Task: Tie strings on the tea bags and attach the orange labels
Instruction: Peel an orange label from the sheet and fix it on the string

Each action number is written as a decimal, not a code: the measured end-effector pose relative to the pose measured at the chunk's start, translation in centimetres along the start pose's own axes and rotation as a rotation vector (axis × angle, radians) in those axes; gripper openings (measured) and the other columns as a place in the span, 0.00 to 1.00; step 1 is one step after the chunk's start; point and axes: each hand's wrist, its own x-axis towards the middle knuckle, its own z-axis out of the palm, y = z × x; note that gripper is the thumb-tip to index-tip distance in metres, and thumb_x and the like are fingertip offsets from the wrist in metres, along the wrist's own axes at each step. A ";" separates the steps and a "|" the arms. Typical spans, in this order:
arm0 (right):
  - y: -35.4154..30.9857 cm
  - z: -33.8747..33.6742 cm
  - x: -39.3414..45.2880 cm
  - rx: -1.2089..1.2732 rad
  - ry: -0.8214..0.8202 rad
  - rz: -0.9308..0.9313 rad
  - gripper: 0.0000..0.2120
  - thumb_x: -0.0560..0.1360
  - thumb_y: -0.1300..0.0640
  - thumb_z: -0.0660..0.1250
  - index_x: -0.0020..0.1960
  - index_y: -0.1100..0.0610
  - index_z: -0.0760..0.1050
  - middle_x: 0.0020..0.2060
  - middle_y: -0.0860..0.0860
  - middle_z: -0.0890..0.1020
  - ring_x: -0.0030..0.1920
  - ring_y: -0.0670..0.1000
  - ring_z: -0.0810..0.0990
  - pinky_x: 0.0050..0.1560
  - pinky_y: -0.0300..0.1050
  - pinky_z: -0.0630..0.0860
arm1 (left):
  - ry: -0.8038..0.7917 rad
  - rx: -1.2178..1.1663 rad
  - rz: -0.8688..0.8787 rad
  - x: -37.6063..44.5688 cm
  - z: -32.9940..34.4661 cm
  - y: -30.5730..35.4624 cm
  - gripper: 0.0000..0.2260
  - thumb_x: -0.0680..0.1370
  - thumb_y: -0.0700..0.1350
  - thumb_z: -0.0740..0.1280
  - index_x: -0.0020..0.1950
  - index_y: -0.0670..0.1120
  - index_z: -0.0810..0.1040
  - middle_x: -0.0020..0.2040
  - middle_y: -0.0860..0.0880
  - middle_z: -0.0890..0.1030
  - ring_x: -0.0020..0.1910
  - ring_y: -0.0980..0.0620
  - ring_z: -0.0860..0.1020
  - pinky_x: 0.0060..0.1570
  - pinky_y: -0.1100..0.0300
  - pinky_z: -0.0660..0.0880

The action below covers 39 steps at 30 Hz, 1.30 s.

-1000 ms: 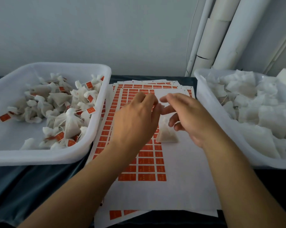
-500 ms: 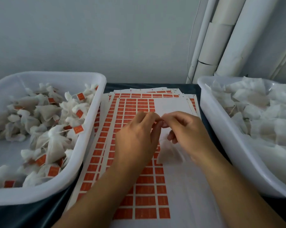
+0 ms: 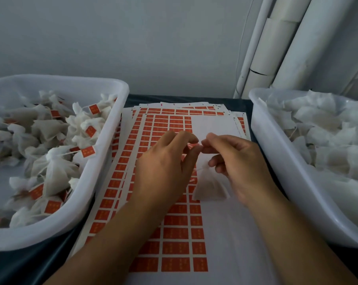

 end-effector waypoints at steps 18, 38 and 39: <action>0.8 -0.5 1.0 -0.040 0.248 -0.156 0.07 0.80 0.45 0.68 0.48 0.40 0.85 0.44 0.37 0.86 0.39 0.46 0.86 0.34 0.33 0.78 | -0.458 -0.245 -0.332 -1.2 1.1 0.4 0.35 0.74 0.73 0.42 0.36 0.53 0.80 0.32 0.56 0.81 0.33 0.60 0.80 0.38 0.67 0.71; 1.2 -0.7 1.4 -0.015 0.227 -0.195 0.07 0.78 0.54 0.71 0.54 0.44 0.79 0.44 0.39 0.85 0.41 0.45 0.86 0.39 0.37 0.82 | -0.042 -0.598 -0.393 -0.5 0.7 0.9 0.08 0.77 0.47 0.75 0.48 0.60 0.81 0.45 0.65 0.83 0.45 0.67 0.82 0.39 0.75 0.76; 1.1 -0.8 1.4 0.006 0.212 -0.188 0.08 0.78 0.54 0.70 0.55 0.43 0.78 0.44 0.40 0.85 0.41 0.46 0.86 0.38 0.36 0.81 | -0.042 -0.613 -0.382 -0.5 0.6 0.9 0.09 0.77 0.46 0.74 0.49 0.61 0.81 0.46 0.65 0.83 0.45 0.67 0.82 0.39 0.75 0.76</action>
